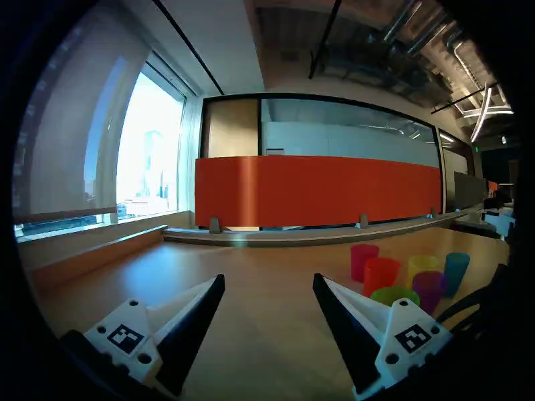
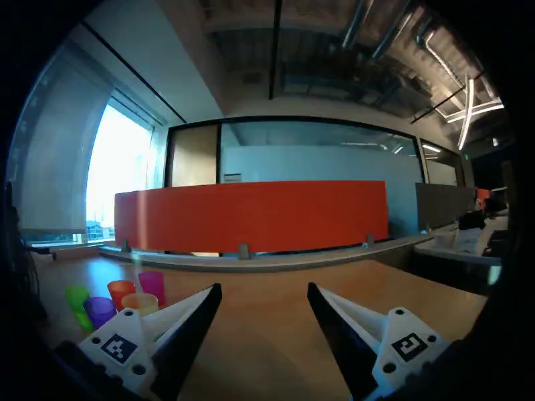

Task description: Pour water

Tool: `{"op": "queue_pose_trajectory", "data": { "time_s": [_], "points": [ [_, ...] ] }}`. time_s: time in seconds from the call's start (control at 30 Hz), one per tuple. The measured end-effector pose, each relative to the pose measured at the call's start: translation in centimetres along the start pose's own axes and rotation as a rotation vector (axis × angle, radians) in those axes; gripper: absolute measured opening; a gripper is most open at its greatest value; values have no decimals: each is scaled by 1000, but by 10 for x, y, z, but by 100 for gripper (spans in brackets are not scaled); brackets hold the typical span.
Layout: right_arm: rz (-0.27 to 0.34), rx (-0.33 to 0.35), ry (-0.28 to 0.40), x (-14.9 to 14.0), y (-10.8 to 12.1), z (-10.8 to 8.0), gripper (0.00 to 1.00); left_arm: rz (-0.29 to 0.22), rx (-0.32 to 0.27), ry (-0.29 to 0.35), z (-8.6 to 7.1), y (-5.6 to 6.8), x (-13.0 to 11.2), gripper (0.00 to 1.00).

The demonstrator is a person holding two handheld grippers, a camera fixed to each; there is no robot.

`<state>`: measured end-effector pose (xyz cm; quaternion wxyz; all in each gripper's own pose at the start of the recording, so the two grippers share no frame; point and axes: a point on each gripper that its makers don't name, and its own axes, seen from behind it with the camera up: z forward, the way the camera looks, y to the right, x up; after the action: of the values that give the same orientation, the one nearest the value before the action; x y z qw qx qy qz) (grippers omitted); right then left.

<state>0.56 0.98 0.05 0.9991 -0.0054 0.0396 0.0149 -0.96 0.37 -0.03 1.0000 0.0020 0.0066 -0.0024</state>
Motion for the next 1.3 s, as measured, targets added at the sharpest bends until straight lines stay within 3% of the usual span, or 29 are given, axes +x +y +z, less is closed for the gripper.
{"op": "queue_pose_trajectory", "data": {
  "time_s": [0.6,1.3],
  "points": [
    [-32,-15,-62,-19,1,6,99,0,0,0,0,-1,0,98],
    [-32,-13,-70,-23,2,7,99,0,0,0,0,-1,0,98]
  ]
}}
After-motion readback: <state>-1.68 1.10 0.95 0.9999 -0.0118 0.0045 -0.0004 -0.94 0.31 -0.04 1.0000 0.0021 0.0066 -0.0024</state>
